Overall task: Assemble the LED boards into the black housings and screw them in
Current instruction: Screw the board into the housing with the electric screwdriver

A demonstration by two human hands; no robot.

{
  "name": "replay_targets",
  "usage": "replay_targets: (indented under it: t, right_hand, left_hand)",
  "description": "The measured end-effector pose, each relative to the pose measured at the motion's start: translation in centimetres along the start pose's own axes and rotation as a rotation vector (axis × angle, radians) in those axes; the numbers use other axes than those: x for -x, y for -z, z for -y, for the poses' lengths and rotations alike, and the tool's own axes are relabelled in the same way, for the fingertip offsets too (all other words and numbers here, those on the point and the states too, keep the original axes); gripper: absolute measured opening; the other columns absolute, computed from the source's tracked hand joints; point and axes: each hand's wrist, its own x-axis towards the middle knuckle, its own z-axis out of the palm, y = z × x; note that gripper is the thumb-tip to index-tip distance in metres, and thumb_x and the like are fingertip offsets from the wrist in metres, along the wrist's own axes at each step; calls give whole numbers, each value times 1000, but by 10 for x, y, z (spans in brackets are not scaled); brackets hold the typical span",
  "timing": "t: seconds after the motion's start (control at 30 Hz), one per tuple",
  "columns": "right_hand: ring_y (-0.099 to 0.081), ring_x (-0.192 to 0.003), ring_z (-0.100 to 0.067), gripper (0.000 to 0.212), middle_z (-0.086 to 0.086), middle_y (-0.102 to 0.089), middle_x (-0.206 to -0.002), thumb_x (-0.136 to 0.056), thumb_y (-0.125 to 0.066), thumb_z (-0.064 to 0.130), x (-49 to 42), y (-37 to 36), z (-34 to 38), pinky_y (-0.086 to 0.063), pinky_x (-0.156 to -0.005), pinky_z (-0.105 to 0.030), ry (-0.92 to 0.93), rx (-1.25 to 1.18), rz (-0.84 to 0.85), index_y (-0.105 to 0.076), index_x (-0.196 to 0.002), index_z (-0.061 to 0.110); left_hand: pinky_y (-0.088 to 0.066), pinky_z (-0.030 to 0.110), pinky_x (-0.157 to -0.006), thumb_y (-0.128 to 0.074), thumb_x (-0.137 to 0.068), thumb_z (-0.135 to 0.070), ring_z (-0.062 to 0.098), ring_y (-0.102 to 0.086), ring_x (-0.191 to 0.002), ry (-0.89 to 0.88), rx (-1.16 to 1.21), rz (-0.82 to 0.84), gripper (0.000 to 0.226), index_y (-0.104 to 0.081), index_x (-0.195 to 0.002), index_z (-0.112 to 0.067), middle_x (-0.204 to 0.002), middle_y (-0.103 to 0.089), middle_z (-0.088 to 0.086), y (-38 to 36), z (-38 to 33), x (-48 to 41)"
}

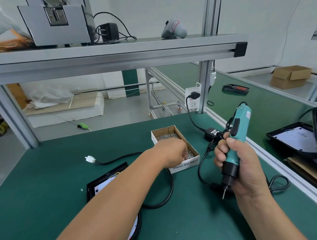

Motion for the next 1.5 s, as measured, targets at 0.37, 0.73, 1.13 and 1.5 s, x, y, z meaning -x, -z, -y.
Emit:
replay_targets:
  t: [0.37,0.73,1.13,1.5]
  right_hand:
    - [-48,-59,-15,29,-1,-49,-75,-82,-70,23,0,-1,-2,-43,-47,-26,-2,2,14,-54,-106,16]
    - [-48,-58,-14,17,-1,-50,-75,-85,-70,26,1,-3,0,-44,-46,-26,1,13,0,-59,-96,20]
    - [-48,-55,-16,33,-4,-50,-74,-83,-73,34,13,-24,-2,-44,-45,-27,-28,49,30,-53,-101,15]
    - [-56,-60,-17,42,-3,-57,-75,-86,-71,54,32,-108,-23,-51,-53,-27,-120,-148,98,-63,-97,14]
  left_hand:
    - [-42,38,-75,-48,-103,-6,28,-46,-83,25,13,48,17,-55,-91,-16,-91,-53,9,5,-1,3]
    - [-54,39,-94,-54,-109,-9,15,-54,-71,212,1467,-117,15,-66,-100,-10,-78,-61,2,43,14,37]
    - [-47,25,-54,-61,-87,-5,21,-48,-77,97,2446,14,4,-62,-91,-6,-89,-51,6,18,35,176]
    - [-25,17,-33,-71,-80,-3,12,-36,-65,276,2385,-144,17,-57,-82,-13,-80,-38,-2,-5,71,246]
